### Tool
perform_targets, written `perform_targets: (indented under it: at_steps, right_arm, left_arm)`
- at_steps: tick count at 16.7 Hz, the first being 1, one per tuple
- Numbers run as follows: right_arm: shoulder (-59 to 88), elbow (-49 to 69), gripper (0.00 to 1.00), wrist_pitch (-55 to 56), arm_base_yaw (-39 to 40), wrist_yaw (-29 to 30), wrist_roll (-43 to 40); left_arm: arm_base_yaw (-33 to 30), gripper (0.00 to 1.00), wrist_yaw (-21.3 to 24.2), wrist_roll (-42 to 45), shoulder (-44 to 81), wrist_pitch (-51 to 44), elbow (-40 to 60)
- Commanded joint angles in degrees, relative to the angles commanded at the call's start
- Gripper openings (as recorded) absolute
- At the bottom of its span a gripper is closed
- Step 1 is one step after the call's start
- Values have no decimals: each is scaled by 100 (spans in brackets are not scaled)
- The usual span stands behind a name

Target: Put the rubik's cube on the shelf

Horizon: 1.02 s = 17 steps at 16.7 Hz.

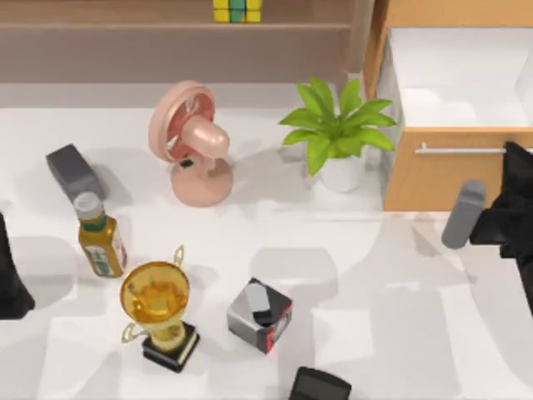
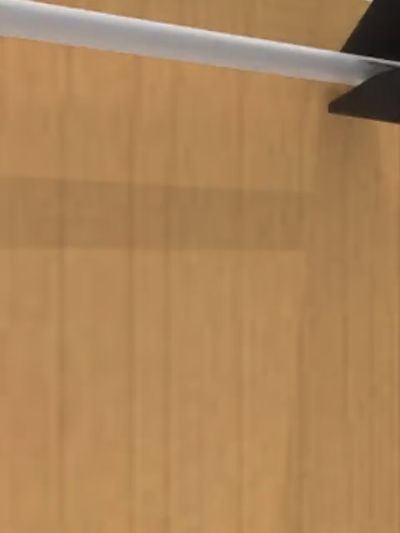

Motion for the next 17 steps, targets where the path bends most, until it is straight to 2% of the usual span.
perform_targets:
  at_steps: [9,17]
  right_arm:
    - [41,84,0,-81,-18,-24,17]
    - [431,1354,0,-950,-376,-376,10]
  left_arm:
    - [0,100,0,0,0,0,0]
    - [0,100,0,0,0,0,0]
